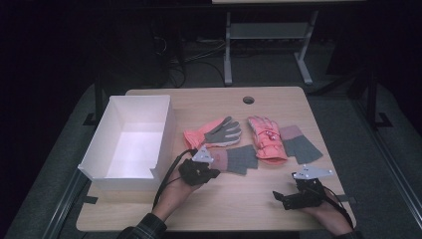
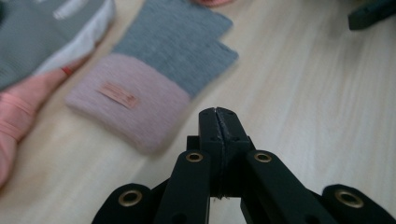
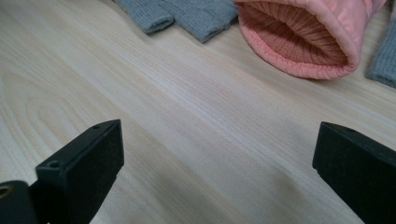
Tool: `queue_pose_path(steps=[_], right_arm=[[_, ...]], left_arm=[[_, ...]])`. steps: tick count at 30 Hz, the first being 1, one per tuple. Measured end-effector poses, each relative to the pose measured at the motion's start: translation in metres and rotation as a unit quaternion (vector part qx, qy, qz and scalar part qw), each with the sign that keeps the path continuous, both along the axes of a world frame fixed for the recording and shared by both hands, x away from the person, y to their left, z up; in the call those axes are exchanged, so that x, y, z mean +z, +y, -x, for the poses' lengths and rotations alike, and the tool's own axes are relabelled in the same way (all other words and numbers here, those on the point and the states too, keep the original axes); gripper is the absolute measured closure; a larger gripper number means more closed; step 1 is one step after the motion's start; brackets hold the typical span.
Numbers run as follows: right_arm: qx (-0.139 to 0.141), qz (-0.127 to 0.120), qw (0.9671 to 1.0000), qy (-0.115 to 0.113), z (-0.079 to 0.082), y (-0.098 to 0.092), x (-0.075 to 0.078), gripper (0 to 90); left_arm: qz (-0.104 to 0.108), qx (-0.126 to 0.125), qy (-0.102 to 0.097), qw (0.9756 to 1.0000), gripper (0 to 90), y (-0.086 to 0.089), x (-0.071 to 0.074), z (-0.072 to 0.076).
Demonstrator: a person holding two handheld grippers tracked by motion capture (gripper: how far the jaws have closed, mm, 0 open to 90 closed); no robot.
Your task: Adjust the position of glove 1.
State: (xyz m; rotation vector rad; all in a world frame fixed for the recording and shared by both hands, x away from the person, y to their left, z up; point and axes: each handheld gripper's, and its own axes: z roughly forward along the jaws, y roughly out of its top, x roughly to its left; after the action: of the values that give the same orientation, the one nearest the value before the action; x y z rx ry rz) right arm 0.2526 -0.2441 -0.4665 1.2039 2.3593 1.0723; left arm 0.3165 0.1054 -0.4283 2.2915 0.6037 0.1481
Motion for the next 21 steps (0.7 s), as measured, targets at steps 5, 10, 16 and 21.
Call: queue_pose_path(steps=[5,10,16,21], right_arm=[[0.002,0.002,1.0,0.002,0.0,0.001,0.0,1.6],[0.002,0.0,1.0,0.0,0.0,0.001,0.0,1.6],[0.0,-0.001,1.0,0.006,0.0,0.0,-0.002,1.6],[0.004,0.001,1.0,0.002,0.0,0.0,-0.001,1.6]], left_arm=[[-0.004,0.004,-0.012,0.9999,89.6,-0.004,0.004,-0.011],[-0.01,0.012,-0.024,0.9996,89.6,-0.012,0.005,-0.026],[-0.017,0.025,-0.036,0.9989,89.6,-0.019,0.002,-0.044],[-0.028,0.038,-0.038,0.9982,89.6,-0.024,-0.003,-0.062]])
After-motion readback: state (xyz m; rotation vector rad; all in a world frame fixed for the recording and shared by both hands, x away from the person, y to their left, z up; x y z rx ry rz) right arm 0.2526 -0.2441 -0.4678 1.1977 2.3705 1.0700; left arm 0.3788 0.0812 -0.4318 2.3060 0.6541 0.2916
